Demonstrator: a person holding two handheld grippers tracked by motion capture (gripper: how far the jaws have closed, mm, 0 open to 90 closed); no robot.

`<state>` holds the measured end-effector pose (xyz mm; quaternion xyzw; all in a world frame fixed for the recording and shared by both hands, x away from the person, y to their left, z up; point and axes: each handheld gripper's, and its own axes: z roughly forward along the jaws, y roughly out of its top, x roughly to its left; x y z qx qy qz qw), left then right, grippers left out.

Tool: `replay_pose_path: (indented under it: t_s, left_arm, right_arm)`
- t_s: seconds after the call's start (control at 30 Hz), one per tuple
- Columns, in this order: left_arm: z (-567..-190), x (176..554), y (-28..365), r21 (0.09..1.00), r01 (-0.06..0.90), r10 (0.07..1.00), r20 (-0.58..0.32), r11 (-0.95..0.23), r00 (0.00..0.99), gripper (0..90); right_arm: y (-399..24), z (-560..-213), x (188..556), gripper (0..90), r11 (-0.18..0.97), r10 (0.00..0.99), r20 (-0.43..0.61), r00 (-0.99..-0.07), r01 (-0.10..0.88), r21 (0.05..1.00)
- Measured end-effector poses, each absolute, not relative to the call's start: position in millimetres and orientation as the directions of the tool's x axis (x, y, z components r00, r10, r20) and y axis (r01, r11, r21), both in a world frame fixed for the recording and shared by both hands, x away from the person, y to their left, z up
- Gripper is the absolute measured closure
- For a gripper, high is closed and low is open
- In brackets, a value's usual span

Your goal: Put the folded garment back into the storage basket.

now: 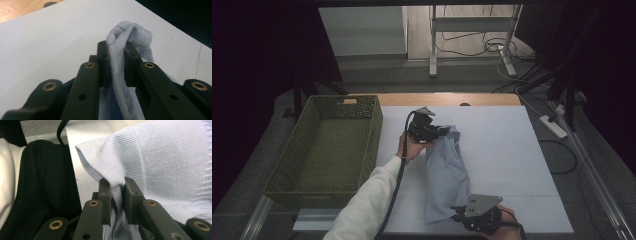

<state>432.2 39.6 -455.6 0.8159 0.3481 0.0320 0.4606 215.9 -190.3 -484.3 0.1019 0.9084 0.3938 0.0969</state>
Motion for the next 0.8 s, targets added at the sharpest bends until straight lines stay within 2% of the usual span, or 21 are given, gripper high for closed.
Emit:
replay_pose_path:
  t_s: [0.8]
  left_arm:
    - [-436.2,425.2,53.1,0.801,0.514,0.599,-0.256,-0.308,0.759,78.5]
  right_arm:
    - [-190.5,-472.9,219.5,77.8,0.618,0.308,-0.13,-0.942,0.095,0.78]
